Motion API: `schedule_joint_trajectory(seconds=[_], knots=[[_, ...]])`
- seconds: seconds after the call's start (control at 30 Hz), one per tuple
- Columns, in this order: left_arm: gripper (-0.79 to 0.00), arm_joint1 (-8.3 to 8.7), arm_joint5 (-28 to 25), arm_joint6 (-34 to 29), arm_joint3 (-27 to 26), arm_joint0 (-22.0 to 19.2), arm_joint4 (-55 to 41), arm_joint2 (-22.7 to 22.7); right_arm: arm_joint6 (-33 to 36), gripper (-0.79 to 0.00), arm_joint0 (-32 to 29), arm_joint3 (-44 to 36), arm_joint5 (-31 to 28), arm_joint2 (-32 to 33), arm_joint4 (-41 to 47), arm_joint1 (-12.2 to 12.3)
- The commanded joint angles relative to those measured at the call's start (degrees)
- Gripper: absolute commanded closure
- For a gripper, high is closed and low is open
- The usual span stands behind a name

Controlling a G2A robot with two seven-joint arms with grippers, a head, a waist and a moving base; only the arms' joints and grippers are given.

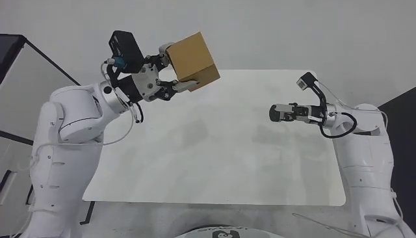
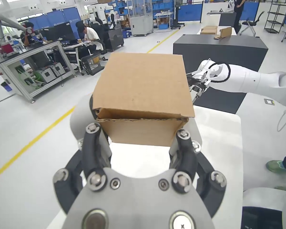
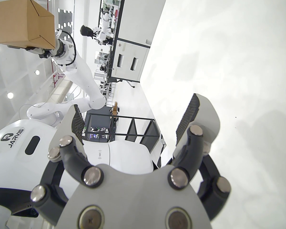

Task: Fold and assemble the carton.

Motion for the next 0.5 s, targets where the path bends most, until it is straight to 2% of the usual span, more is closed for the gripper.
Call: schedule_joint_trajectory(seconds=[0.0, 0.17, 0.23, 0.3, 0.37, 0.47], knots=[[0.0, -0.01, 0.12, -0.02, 0.03, -0.02, -0.08, 0.01, 0.0, -0.785, 0.0, 0.0, 0.0, 0.0, 0.0, 0.0], [0.0, -0.01, 0.12, -0.02, 0.03, -0.02, -0.08, 0.01, 0.0, -0.785, 0.0, 0.0, 0.0, 0.0, 0.0, 0.0], [0.0, 0.2, -1.42, 0.86, -2.71, -0.44, 7.55, -1.22, 0.0, -0.785, 0.0, 0.0, 0.0, 0.0, 0.0, 0.0], [0.0, 0.25, -2.7, 5.83, -4.56, 0.84, 14.62, -2.3, 0.0, -0.785, 0.0, 0.0, 0.0, 0.0, 0.0, 0.0], [0.0, 0.41, -3.69, 11.87, -7.13, 1.96, 27.37, -4.02, 0.0, -0.785, 0.0, 0.0, 0.0, 0.0, 0.0, 0.0], [0.0, 0.6, -2.41, 24.86, -8.42, 4.67, 43.38, -4.79, 0.0, -0.785, 0.0, 0.0, 0.0, 0.0, 0.0, 0.0]])
